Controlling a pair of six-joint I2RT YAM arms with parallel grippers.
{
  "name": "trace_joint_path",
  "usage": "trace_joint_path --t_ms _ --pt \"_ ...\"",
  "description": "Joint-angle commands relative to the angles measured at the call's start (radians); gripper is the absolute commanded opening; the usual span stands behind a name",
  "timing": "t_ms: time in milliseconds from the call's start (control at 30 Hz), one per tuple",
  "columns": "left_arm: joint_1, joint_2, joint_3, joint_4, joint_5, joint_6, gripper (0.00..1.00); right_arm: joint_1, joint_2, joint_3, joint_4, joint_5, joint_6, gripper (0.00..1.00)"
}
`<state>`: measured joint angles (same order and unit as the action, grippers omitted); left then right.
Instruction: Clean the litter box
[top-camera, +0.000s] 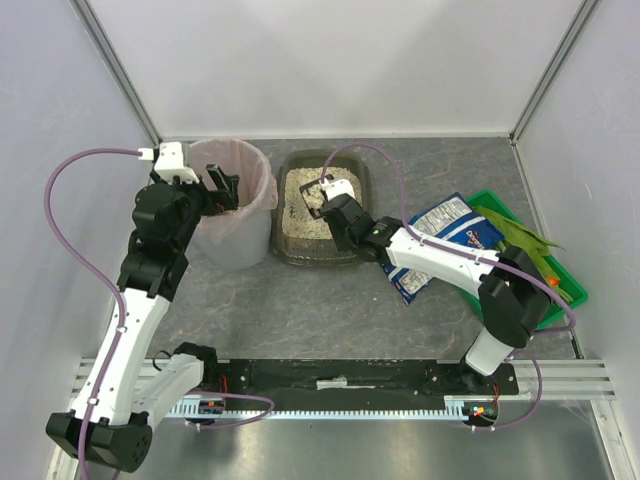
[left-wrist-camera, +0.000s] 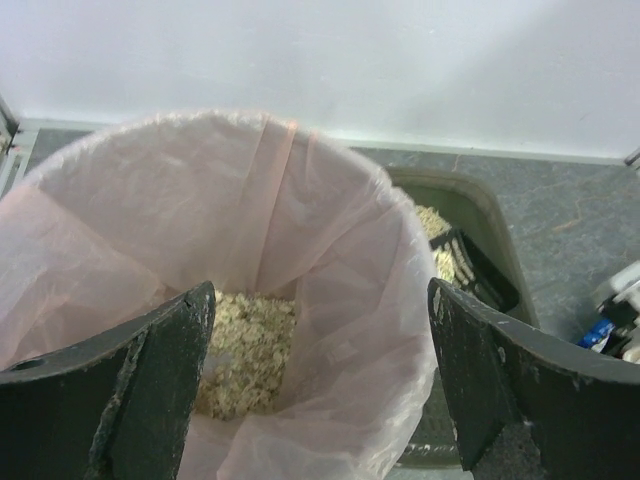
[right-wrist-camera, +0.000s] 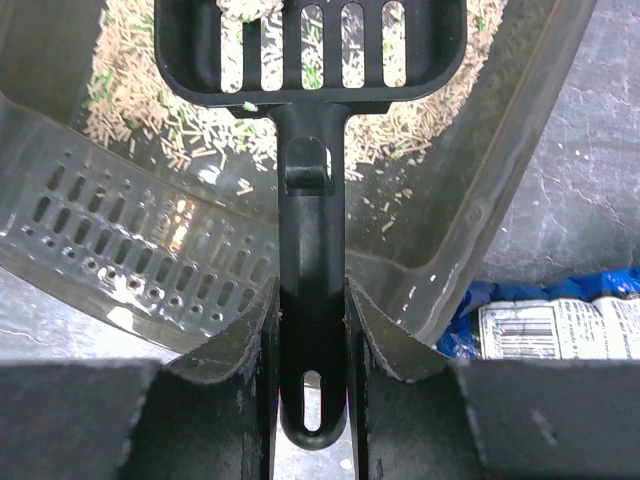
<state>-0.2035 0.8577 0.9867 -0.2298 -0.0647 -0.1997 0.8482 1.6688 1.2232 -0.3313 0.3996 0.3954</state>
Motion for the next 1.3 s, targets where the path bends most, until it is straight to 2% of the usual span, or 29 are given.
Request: trace_joint_path --t_ms 0,167,267,400,500,600,700,767,867,900,967,1033,1167,1200,1267 --pt "-0.004 0.050 0.151 0.015 0.051 0.003 0.92 -0.001 -0.075 0.032 -0.052 0.065 -0.003 0.00" --pt "-0.004 0.103 0.228 0.007 0.094 -0.010 0.92 0.026 -0.040 0.050 -0.106 -0.001 -0.023 0.00" --pt "-0.004 0.080 0.190 0.038 0.068 0.026 0.93 0.017 -0.061 0.038 -0.141 0.067 0.002 0.00" --pt "-0.001 0.041 0.084 0.070 0.005 0.051 0.96 -0.009 -0.100 0.010 -0.108 0.068 0.028 0.00" --pt "-0.001 0.037 0.079 0.075 -0.001 0.059 0.96 0.032 -0.035 0.056 -0.098 -0.015 0.007 0.00" --pt "-0.002 0.040 0.070 0.081 -0.007 0.060 0.96 0.035 0.008 0.091 -0.163 0.044 0.022 0.00" --pt "-0.002 0.041 0.069 0.081 -0.009 0.060 0.97 -0.021 -0.035 0.041 -0.073 -0.020 0.087 0.00" --pt "-0.001 0.041 0.069 0.081 -0.007 0.059 0.97 0.012 -0.028 0.041 -0.052 -0.054 0.076 0.00" --pt "-0.001 0.040 0.067 0.083 -0.007 0.057 0.97 0.084 0.048 0.159 -0.211 0.123 0.026 0.00" --pt "-0.002 0.040 0.067 0.081 -0.007 0.057 0.97 0.078 0.048 0.167 -0.233 0.125 0.034 0.00" --pt "-0.001 0.035 0.064 0.081 -0.007 0.056 0.97 0.033 -0.004 0.130 -0.195 0.099 0.062 0.00" --pt "-0.001 0.030 0.061 0.084 -0.010 0.056 0.97 0.041 -0.035 0.082 -0.132 0.081 0.044 0.00" --pt "-0.002 0.030 0.059 0.087 -0.009 0.056 0.97 0.042 -0.007 0.125 -0.238 0.102 0.046 0.00" --pt "-0.001 0.030 0.059 0.086 -0.009 0.054 0.97 0.023 -0.048 0.098 -0.188 0.017 0.059 0.00" --pt "-0.001 0.030 0.059 0.087 -0.009 0.054 0.97 -0.003 -0.093 0.018 -0.085 0.011 0.074 0.00"
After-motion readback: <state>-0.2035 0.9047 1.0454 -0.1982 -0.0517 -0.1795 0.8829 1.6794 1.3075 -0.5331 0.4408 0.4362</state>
